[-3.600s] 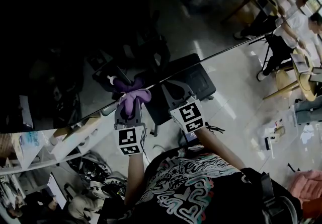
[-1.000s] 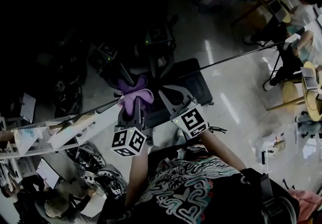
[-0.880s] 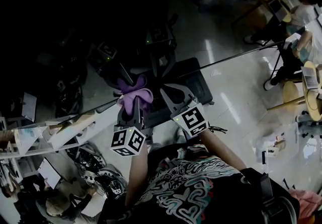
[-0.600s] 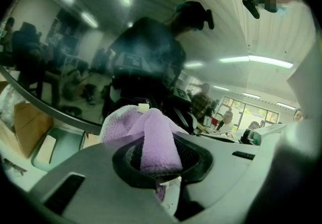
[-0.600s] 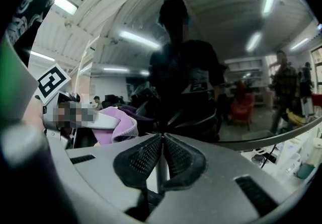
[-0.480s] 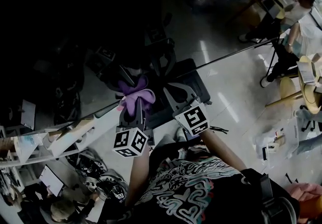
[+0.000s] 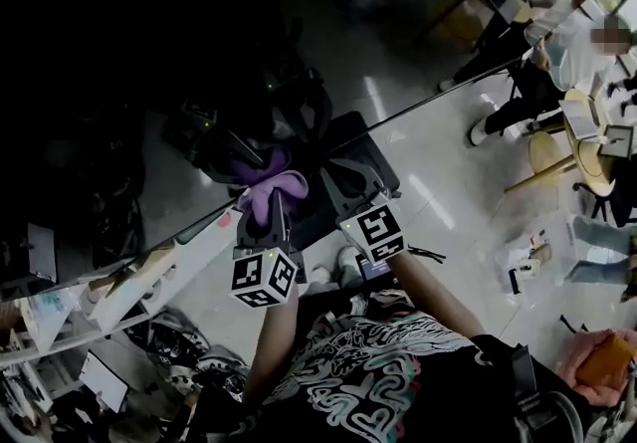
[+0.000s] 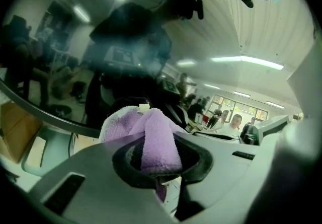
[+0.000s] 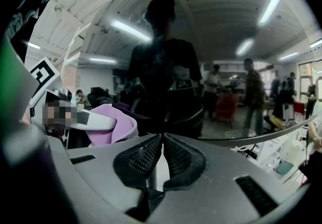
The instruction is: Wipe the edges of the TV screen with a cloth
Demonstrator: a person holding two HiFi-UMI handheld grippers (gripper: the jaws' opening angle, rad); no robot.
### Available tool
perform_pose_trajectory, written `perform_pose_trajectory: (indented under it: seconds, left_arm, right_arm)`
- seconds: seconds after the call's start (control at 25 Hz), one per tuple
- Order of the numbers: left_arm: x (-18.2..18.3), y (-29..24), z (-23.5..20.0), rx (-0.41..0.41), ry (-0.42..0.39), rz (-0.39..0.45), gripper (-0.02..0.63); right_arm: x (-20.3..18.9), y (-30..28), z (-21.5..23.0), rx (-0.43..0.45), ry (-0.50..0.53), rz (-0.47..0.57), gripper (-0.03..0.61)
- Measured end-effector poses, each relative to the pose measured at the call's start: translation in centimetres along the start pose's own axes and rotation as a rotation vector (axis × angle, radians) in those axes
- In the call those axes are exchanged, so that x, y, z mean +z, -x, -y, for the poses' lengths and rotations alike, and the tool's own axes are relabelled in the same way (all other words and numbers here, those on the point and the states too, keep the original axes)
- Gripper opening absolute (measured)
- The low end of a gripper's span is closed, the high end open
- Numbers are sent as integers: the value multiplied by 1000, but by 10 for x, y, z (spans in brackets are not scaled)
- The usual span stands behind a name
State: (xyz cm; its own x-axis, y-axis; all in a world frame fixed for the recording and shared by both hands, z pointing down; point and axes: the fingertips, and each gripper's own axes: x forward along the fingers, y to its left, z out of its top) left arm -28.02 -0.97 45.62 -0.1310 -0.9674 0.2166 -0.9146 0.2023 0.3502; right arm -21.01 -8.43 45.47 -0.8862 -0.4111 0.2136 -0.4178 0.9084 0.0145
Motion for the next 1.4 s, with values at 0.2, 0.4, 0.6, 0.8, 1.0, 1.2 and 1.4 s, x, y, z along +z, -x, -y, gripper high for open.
perform_pose_trajectory:
  seconds: [0.2, 0.4, 0.6, 0.8, 1.0, 1.2, 1.4]
  left_arm:
    - [1, -5, 3, -38, 41, -8, 67]
    - [-1, -5, -1, -78, 137, 2, 67]
    - [-3, -8, 6, -96, 140, 1, 67]
    - [-2, -13, 12, -111, 171, 3, 67]
    - [-4, -18, 21, -119, 204, 13, 67]
    - [-6, -20, 24, -91, 234, 23, 67]
    - [-5, -23, 29, -88, 257, 36, 67]
  right_arm:
    - [5, 3, 4, -67, 4, -7, 35]
    - [6, 10, -1, -131, 17, -7, 35]
    - [5, 29, 3, -195, 27, 0, 35]
    - [5, 30, 8, -216, 32, 1, 35]
    - [5, 31, 18, -201, 40, 11, 35]
    - [4, 34, 26, -173, 31, 11, 35]
    - [6, 35, 33, -154, 30, 12, 35]
